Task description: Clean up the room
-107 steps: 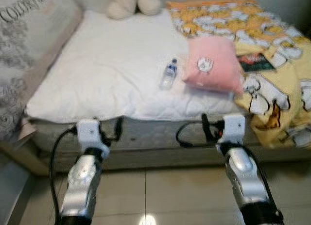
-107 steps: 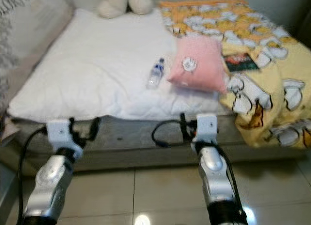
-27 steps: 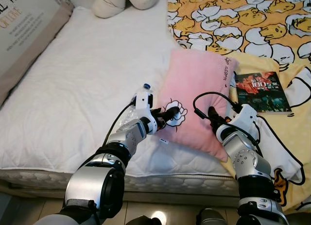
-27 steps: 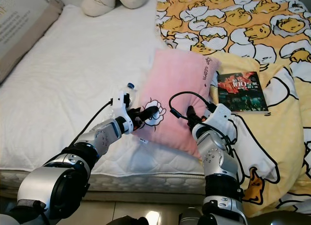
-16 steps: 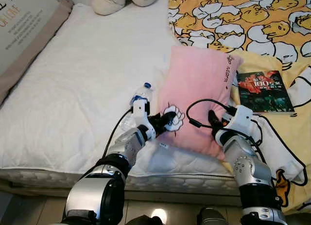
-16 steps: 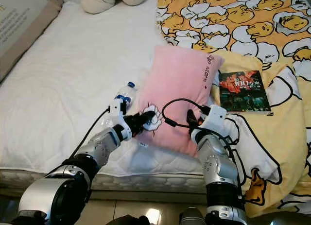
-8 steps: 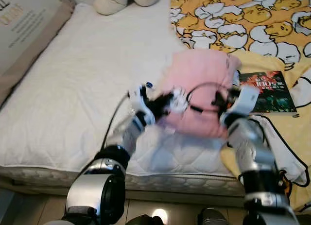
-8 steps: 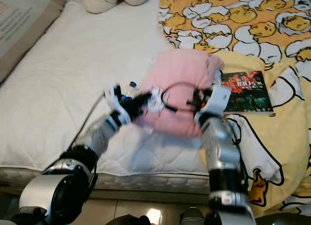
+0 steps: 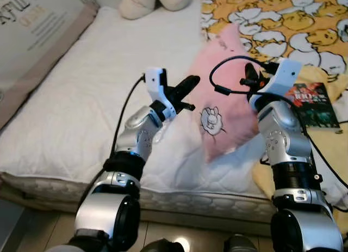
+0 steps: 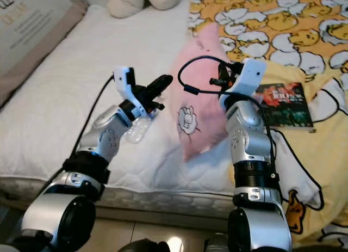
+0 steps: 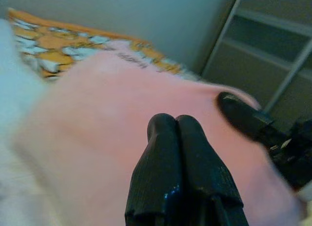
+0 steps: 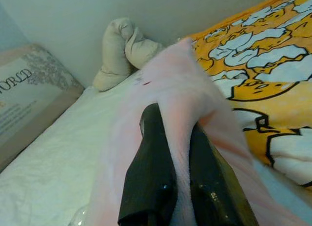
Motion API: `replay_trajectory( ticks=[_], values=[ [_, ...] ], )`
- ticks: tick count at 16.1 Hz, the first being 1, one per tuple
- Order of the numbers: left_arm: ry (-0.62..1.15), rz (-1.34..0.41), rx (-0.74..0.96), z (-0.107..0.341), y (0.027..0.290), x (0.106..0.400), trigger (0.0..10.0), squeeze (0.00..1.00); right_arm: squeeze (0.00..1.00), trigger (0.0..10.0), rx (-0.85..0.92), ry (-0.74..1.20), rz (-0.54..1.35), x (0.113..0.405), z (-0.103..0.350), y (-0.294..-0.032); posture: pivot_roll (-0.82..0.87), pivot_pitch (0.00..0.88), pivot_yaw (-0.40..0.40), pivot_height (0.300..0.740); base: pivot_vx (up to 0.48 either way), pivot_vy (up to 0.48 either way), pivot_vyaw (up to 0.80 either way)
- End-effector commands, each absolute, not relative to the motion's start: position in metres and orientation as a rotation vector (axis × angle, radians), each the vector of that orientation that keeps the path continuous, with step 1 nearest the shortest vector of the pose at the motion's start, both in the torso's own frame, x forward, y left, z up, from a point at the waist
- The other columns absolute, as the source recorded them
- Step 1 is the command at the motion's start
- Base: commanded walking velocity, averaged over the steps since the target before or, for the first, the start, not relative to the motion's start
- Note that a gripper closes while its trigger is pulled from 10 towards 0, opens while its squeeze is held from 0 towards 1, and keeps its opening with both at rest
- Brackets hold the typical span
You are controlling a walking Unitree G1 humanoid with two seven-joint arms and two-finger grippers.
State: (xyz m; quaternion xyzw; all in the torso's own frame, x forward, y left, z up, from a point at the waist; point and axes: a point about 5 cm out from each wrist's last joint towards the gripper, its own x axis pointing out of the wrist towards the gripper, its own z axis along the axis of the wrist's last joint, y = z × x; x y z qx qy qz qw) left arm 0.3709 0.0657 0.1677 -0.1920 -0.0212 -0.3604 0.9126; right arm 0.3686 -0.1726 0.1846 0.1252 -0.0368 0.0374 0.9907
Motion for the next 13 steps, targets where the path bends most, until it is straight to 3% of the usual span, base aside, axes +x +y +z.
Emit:
replay_trajectory(
  ticks=[1,5,7,8,11,13],
  values=[
    [-0.006,-0.680,-0.347,0.160,0.076,0.371,10.0,0.00,0.00,0.0,0.249,-0.108,0.087,0.369,0.188,-0.170,-0.17,0.000,0.184,0.740,0.000,0.000,0.00],
    [0.009,-0.655,-0.335,0.153,0.084,0.367,10.0,0.00,0.00,0.0,0.211,0.006,-0.004,0.350,0.145,-0.188,-0.17,0.000,0.183,0.740,0.000,0.000,0.00],
    [0.021,-0.670,-0.333,0.149,0.082,0.360,10.0,0.00,0.00,0.0,0.160,0.095,-0.104,0.331,0.110,-0.209,-0.17,0.000,0.189,0.740,0.000,0.000,0.00],
    [0.031,-0.677,-0.334,0.147,0.082,0.359,10.0,1.00,0.00,0.0,0.135,0.118,-0.132,0.323,0.101,-0.219,-0.17,0.000,0.195,0.740,0.000,0.000,0.00],
    [0.078,-0.675,-0.307,0.137,0.082,0.356,10.0,1.00,0.00,0.0,0.074,0.141,-0.143,0.316,0.090,-0.235,-0.18,0.008,0.210,0.740,0.000,0.000,0.00],
    [0.135,-0.677,-0.287,0.126,0.080,0.357,10.0,1.00,0.00,0.0,0.106,0.169,-0.123,0.318,0.085,-0.232,-0.18,0.008,0.212,0.740,0.000,0.000,0.00]
  ],
)
